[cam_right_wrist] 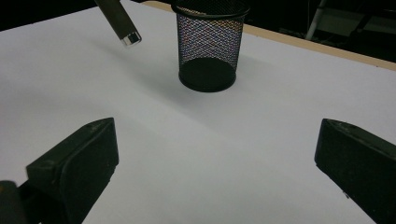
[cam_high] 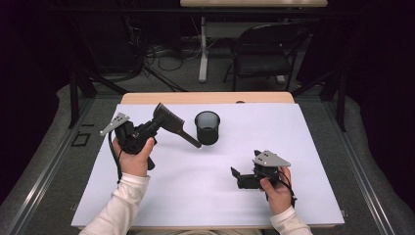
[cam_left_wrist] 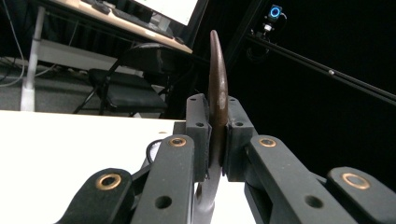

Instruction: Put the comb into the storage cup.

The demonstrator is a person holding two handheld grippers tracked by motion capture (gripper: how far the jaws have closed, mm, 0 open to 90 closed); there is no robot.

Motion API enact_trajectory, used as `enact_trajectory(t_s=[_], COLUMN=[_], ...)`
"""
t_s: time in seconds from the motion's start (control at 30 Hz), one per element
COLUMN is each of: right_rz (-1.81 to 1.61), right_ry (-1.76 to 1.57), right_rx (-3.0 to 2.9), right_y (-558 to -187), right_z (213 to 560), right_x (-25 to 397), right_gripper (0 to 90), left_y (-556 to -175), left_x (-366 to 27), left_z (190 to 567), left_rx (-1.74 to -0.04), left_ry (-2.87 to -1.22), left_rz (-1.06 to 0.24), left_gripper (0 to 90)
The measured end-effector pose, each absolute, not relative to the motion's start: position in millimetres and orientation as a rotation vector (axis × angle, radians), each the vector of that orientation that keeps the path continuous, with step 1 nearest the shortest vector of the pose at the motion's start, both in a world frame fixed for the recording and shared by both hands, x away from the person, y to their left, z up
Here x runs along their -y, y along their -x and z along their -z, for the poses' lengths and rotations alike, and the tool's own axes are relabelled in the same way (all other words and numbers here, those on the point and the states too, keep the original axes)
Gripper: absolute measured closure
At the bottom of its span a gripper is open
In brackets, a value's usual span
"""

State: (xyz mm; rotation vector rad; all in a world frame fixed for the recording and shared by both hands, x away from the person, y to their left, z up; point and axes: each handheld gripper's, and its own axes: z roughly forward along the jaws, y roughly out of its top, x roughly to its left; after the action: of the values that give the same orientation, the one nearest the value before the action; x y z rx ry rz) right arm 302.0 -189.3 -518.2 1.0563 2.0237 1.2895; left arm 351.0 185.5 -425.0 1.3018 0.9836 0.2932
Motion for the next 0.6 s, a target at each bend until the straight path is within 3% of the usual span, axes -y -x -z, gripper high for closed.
enact_trajectory(t_s=[0.6], right_rz=[-1.294], right_ry=[-1.059], right_rx=[-2.029], right_y=[-301.1], right_z=[519.8], right_x=[189.9], right_gripper=[0.0], left_y=[-364.0], left_x=[-174.1], left_z=[400.8], left_rx=[-0.968], left_ry=[-1.323], left_rz=[-0.333], left_gripper=[84.1])
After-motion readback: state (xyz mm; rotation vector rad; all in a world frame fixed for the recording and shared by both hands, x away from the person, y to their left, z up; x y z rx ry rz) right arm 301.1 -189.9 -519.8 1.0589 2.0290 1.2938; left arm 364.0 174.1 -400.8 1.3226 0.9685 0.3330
